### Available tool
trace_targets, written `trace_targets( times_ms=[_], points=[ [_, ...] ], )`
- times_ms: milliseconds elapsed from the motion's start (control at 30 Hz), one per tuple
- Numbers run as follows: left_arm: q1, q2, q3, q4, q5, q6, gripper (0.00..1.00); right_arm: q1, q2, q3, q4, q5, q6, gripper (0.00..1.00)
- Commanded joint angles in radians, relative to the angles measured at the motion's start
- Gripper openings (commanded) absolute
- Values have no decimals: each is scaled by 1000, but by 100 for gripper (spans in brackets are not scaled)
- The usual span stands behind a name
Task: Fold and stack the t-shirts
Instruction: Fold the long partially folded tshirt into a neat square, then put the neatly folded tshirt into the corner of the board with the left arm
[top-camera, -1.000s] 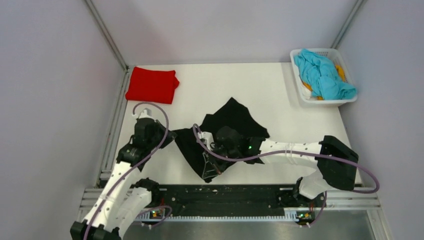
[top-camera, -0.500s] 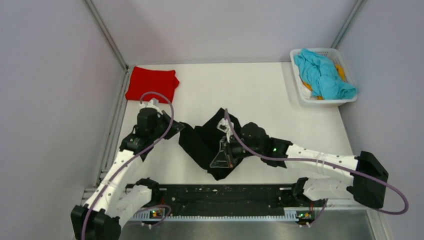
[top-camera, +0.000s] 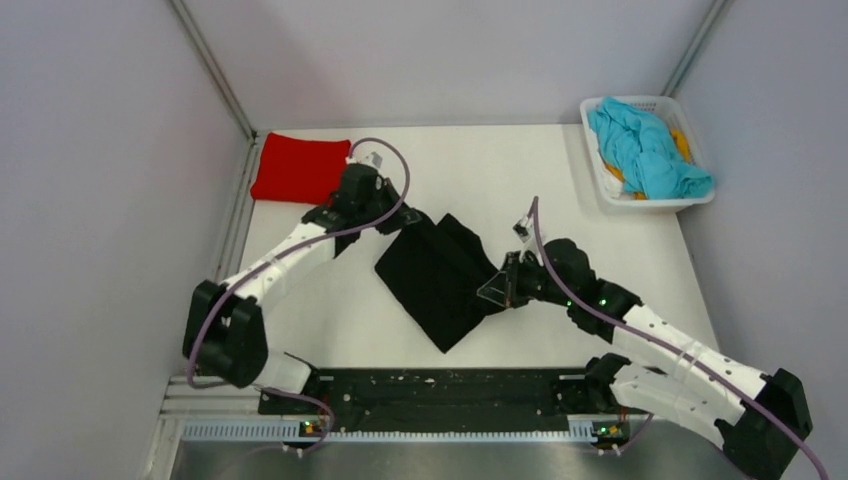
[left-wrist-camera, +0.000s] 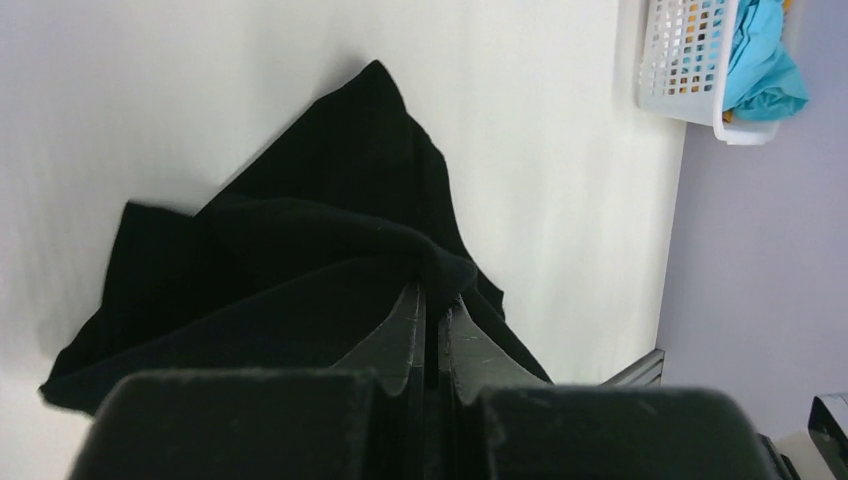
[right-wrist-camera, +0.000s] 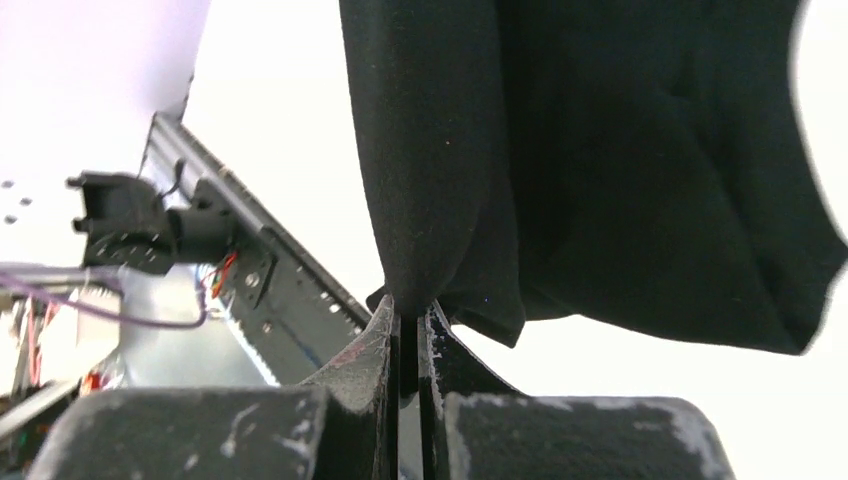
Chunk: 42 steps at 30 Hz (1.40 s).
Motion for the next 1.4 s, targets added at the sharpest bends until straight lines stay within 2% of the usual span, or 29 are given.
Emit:
trace_targets(
  times_ms=[0,233,300,333,400,467,500,533,567,600,700,767,867,967,1033,1233,1367],
  points=[
    [-26,170,160,83,-15,25,0,-100,-23,-28,-68,21,-10,0],
    [-40,449,368,50,-18,44,0,-237,76,-59,-22,59,-19,1],
    [-41,527,433,23,9,57,0,-255,114,-67,3,72,-12,13],
    [-43,560,465,13,30,75,7,-265,132,-67,9,85,-12,20],
    [-48,618,522,0,39,99,40,-278,157,-56,8,149,-10,38],
    [-50,659,582,-32,39,118,66,-283,153,-41,-8,285,-10,55],
    [-51,668,607,-44,40,125,75,-282,138,-34,-24,377,-5,60],
    [-50,670,625,-59,42,133,79,-283,120,-29,-41,461,-2,63],
    [-50,664,632,-67,45,140,96,-283,98,-23,-59,534,-3,66],
    [-52,648,625,-68,42,147,99,-283,72,-19,-73,558,-12,68],
    [-61,574,573,-66,16,178,99,-282,-8,-10,-117,552,-44,74],
    [-71,512,522,-52,38,191,99,-282,-60,-14,-105,463,-72,75],
    [-96,458,442,16,135,207,99,-283,-121,-58,21,169,-73,75],
    [-131,472,429,49,197,223,99,-280,-96,-130,255,-132,0,77],
    [-145,520,463,37,227,230,99,-276,-27,-157,350,-216,39,77],
    [-145,722,581,21,202,191,99,-269,182,-171,432,-122,40,80],
    [-124,813,660,-49,90,178,99,-275,310,-135,349,29,-6,85]
  ],
)
